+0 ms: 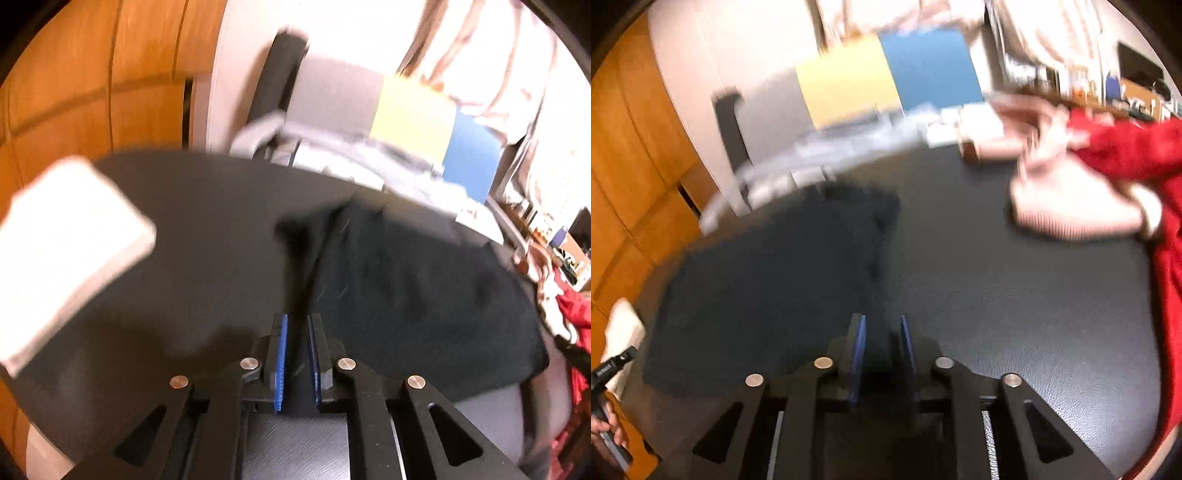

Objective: Fold clothes

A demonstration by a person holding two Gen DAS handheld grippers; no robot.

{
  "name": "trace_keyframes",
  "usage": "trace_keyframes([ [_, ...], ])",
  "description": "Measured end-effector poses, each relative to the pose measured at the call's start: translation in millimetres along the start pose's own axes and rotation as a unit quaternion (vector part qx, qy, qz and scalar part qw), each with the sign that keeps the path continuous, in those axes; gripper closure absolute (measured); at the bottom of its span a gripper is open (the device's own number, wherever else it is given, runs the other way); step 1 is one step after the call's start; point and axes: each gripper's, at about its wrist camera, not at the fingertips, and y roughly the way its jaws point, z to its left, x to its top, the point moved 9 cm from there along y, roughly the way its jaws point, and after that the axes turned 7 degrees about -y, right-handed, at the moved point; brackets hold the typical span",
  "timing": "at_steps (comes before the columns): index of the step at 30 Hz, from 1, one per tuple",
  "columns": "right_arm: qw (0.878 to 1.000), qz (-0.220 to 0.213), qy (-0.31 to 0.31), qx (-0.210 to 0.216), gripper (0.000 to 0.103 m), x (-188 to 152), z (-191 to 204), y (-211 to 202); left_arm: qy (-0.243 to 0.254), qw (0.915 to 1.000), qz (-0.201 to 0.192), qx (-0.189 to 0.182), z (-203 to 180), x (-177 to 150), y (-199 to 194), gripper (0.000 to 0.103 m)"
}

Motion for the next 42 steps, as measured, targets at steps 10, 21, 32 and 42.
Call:
trace_keyframes([
  [10, 0.970, 0.037, -0.136, 0.197, 0.081, 16.2, 189.6, 78.5, 0.092, 0.9954, 0.026, 0.011, -100.8, 10.4, 94.4, 0.053],
  [21, 0.996, 0.045, -0.027, 0.075, 0.095, 42.6, 70.6, 137.3, 0.032, 0.9991, 0.027, -0.003, -71.9, 5.3, 108.3, 0.054],
  [32, 0.995, 0.032, -0.059, 0.079, 0.089, 93.0, 57.7, 121.4, 0.096, 0.9939, 0.034, 0.044, -95.0, 18.8, 108.2, 0.050],
  [42, 0.975, 0.151, -0.164, 0.026, 0.091, 86.6, 80.9, 199.7, 0.165, 0.9759, 0.039, 0.137, -74.7, 55.6, 158.2, 0.039],
])
